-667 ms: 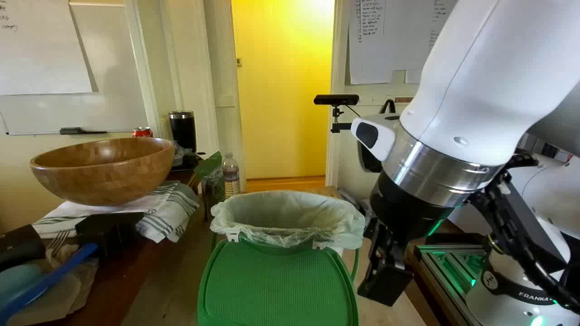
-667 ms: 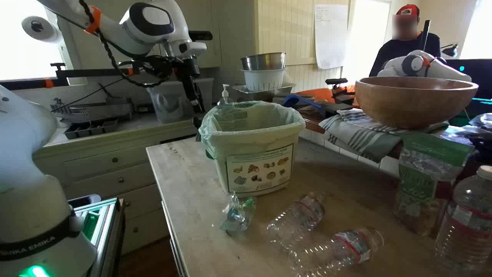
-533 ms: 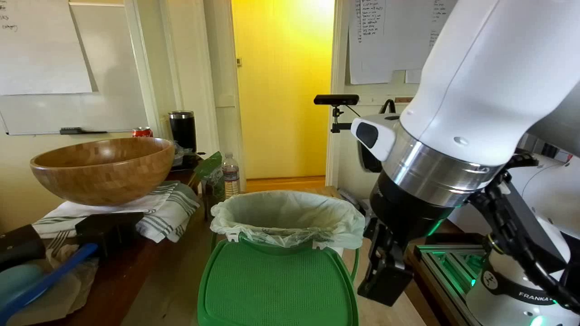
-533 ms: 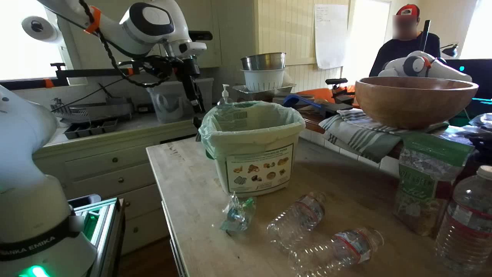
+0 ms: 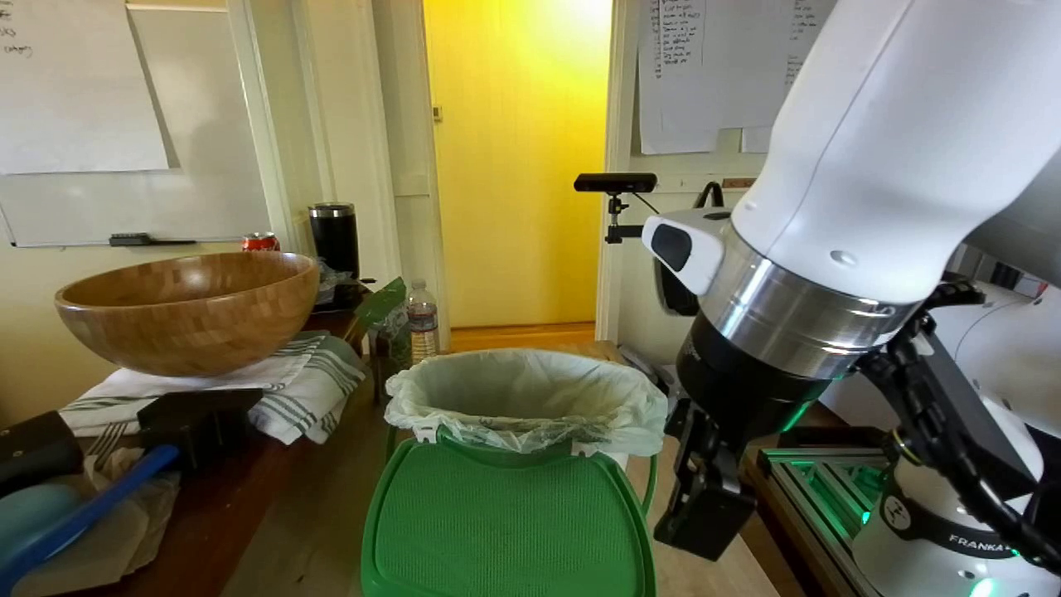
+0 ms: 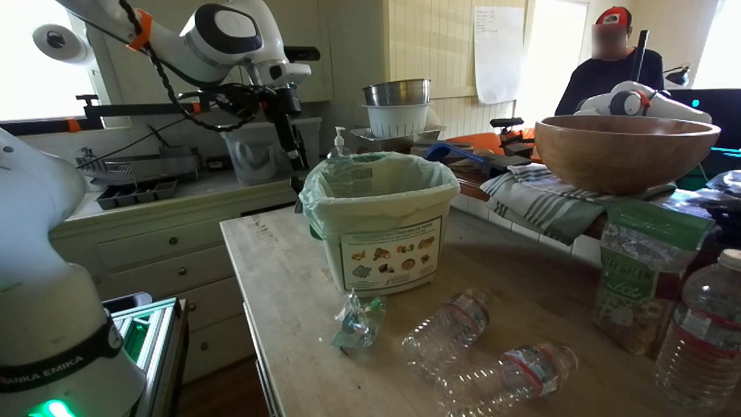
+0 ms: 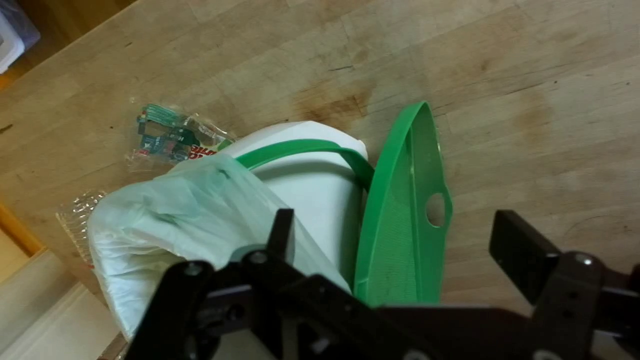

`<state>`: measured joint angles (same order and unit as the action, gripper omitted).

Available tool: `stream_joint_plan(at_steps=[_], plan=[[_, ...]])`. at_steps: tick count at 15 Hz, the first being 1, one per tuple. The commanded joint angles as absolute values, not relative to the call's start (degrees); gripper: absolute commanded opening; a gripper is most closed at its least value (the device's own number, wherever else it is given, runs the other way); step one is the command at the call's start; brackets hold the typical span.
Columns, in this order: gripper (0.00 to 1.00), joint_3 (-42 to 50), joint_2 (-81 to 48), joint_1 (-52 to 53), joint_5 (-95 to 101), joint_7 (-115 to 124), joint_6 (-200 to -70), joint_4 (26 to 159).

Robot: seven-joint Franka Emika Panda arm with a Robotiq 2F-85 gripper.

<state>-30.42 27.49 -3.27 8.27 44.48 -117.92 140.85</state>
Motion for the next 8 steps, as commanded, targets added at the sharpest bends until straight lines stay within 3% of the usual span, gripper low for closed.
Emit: stream_joint_plan(at_steps=[1,8], plan=[[1.0,-25.47,28.87,0.13,9.5,46.14,-117.77,141.47],[1.0,-17.98,36.6,2.22,8.11,44.76,-119.59,143.58]])
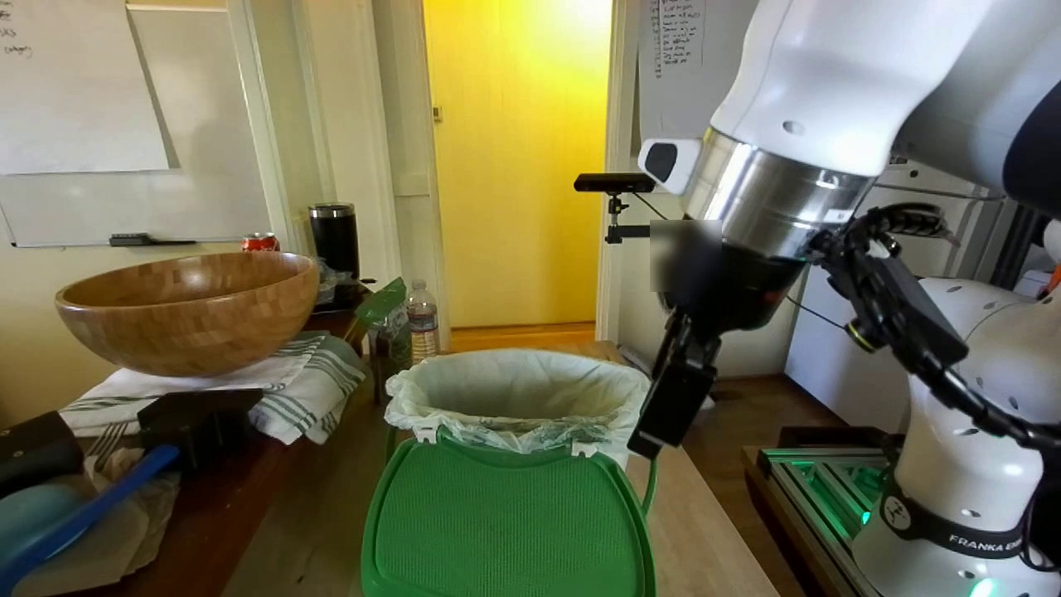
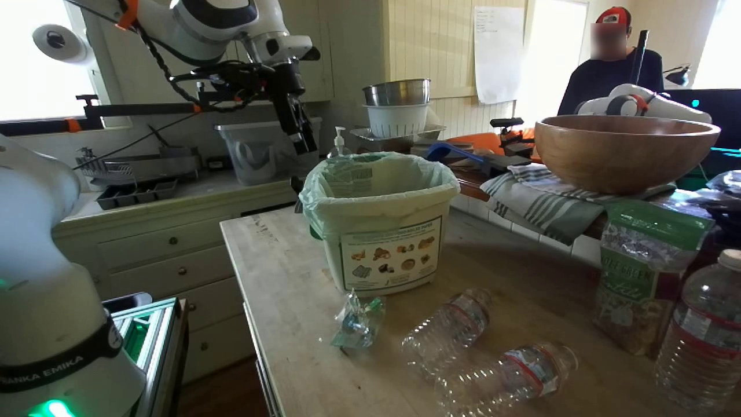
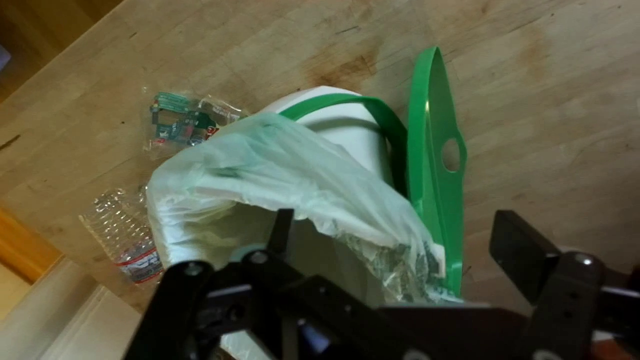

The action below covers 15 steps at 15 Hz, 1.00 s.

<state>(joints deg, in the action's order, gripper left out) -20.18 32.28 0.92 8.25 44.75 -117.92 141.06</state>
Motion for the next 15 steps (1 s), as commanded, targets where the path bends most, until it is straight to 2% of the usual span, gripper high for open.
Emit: stream_joint_plan(at_steps=[1,13,15], plan=[[1.0,-17.26,37.55,2.16,8.58,43.63,-119.83,143.93],[1.0,-8.42,39.7,0.0,10.96,18.11,-127.42,148.97],[1.0,-9.45,37.97,-0.57,10.03,19.55,-125.91,146.95]])
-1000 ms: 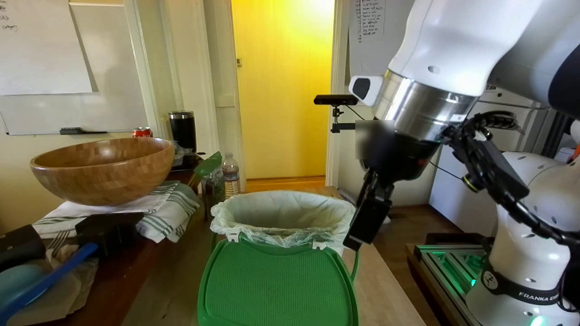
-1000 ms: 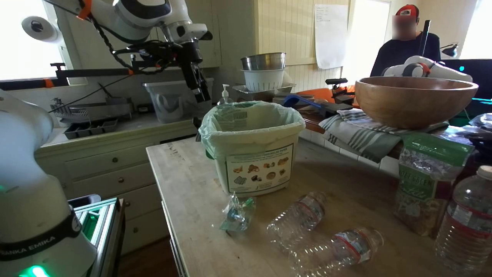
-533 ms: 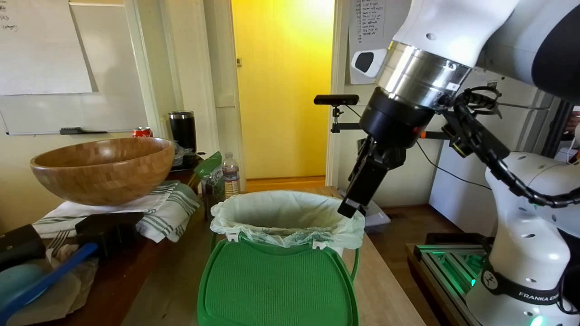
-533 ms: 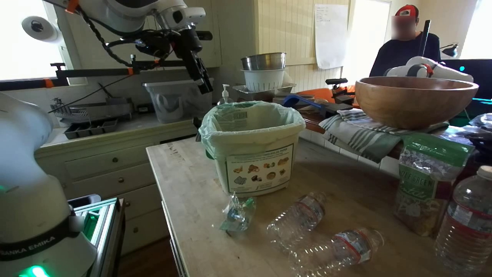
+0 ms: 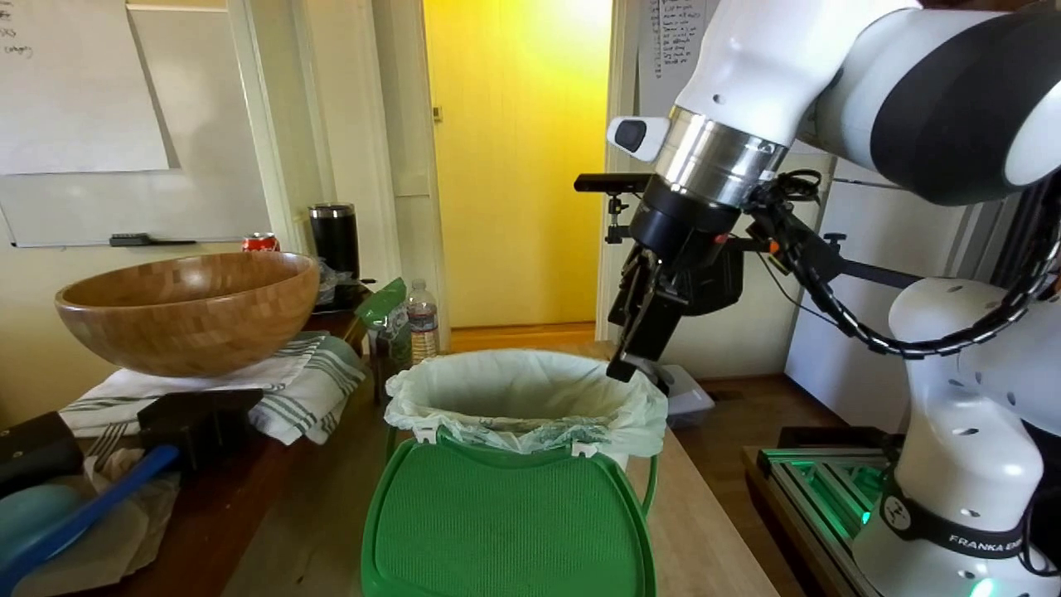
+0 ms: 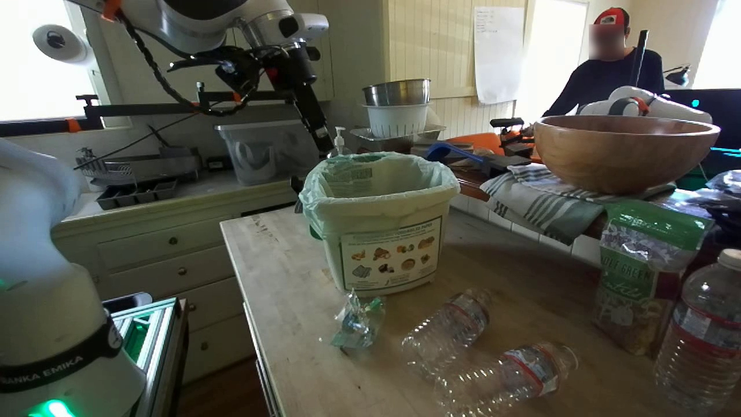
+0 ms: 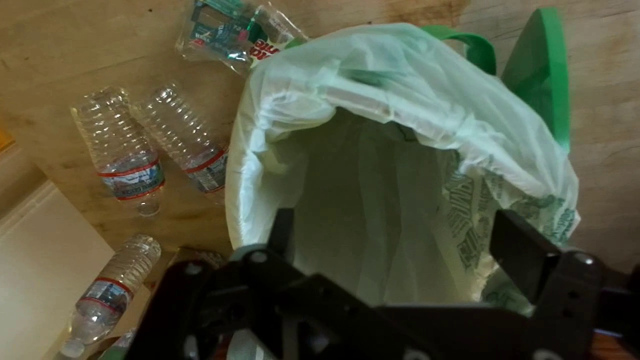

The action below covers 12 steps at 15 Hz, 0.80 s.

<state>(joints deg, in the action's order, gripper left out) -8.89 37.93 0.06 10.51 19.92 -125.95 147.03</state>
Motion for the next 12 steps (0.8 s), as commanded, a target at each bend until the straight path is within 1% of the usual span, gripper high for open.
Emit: stream_joint_plan(at_steps=[1,5,7,10,12], plan=[[1.0,-9.03,38.11,-0.6,10.02,18.73,-126.08,147.18],[1.0,-9.02,38.34,-0.57,10.03,18.38,-126.13,147.28],[1.0,-9.52,38.89,-2.44,12.37,19.82,-130.13,147.87],[1.0,-9.49,39.01,-8.63,15.63,24.69,-136.5,147.24],[1.0,-7.8,38.15,-11.73,15.38,25.23,-139.44,146.38]])
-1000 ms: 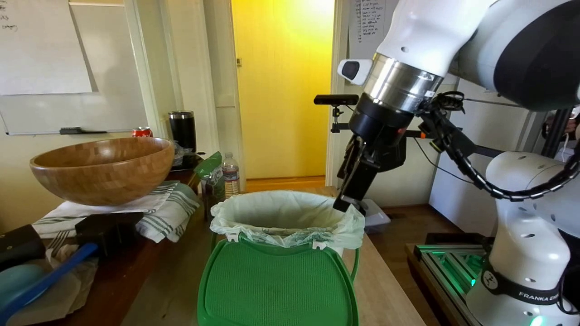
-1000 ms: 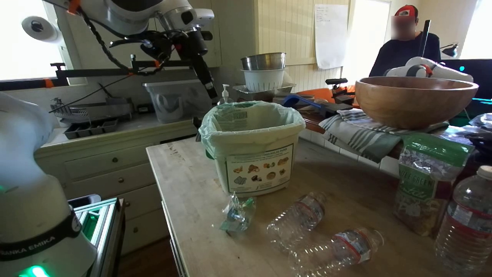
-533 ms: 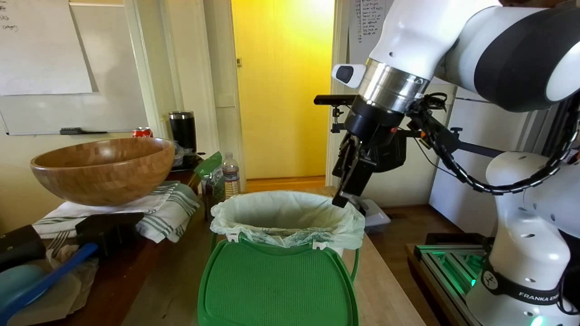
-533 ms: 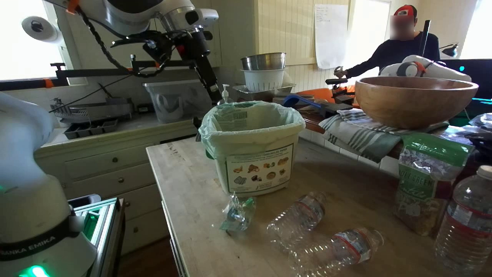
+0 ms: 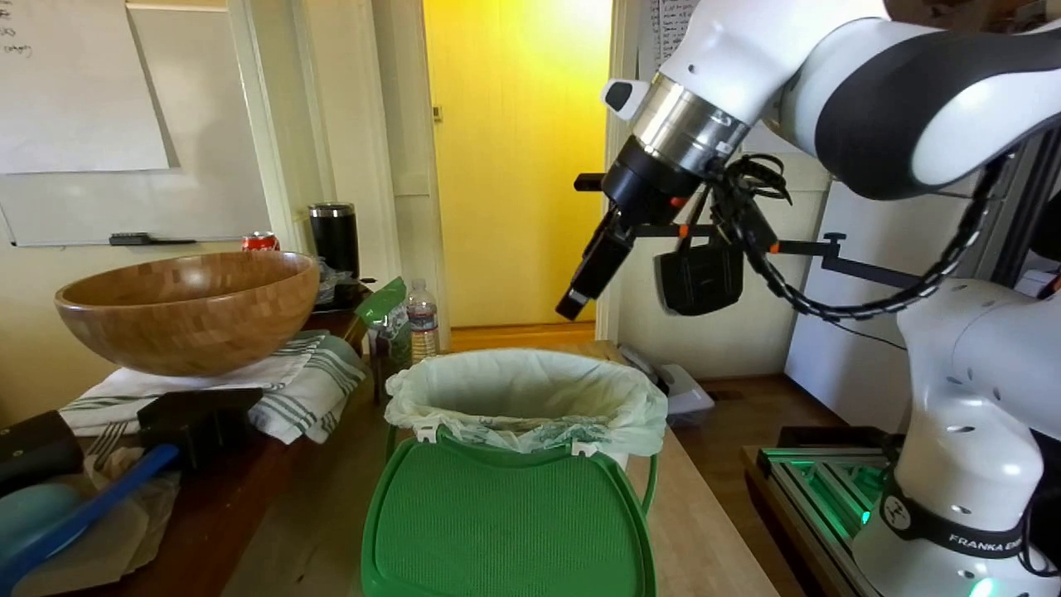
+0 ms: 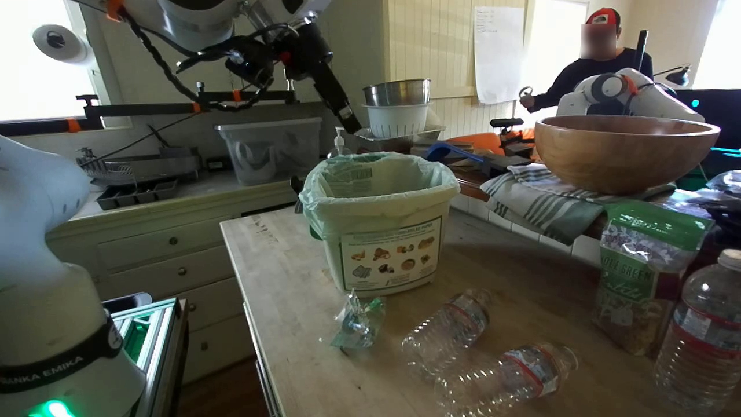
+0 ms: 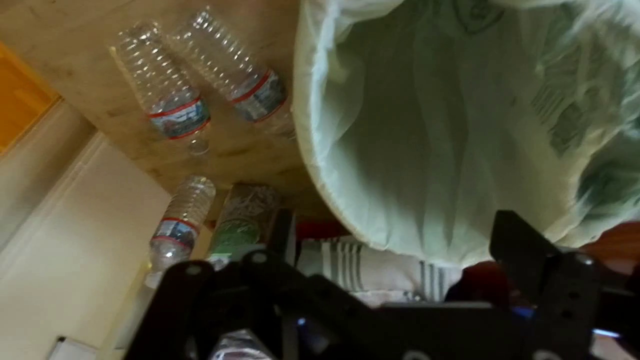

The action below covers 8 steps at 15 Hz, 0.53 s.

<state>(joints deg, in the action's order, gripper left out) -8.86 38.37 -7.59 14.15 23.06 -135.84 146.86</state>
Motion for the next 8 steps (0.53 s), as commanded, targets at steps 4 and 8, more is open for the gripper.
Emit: stream_joint_plan(at_steps=[4,8], plan=[[1.0,-1.88,35.38,-13.55,11.66,20.77,-142.09,145.09],[1.0,4.71,31.22,-12.4,9.51,11.06,-140.56,143.31]])
